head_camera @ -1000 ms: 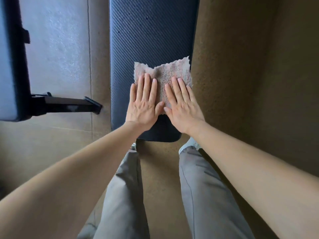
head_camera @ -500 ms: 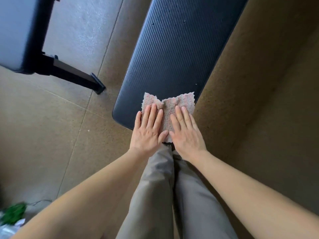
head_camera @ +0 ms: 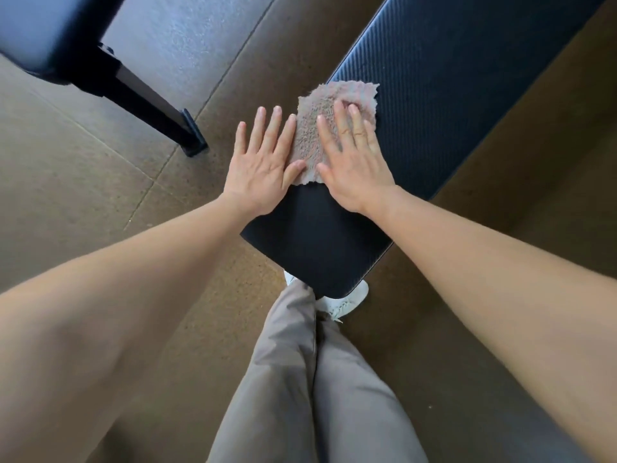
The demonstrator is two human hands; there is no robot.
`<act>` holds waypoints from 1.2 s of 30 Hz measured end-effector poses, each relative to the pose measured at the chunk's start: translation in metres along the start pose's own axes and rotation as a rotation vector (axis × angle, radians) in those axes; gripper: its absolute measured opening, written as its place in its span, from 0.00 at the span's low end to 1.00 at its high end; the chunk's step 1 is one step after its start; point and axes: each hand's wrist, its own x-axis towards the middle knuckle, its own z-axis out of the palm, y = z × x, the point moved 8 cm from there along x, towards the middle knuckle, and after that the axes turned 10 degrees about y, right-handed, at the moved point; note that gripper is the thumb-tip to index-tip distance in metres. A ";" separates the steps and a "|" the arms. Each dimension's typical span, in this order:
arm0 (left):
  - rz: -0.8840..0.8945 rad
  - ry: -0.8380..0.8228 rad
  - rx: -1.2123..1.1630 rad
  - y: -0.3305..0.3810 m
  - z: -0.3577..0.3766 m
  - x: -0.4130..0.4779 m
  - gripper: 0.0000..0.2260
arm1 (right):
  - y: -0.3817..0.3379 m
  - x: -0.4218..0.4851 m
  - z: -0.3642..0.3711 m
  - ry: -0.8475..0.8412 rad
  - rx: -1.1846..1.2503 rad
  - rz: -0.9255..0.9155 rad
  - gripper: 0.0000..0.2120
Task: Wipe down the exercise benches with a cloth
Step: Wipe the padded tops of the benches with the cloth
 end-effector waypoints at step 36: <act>-0.083 0.078 -0.078 0.060 -0.031 0.040 0.33 | 0.039 0.041 -0.017 0.021 -0.014 0.085 0.31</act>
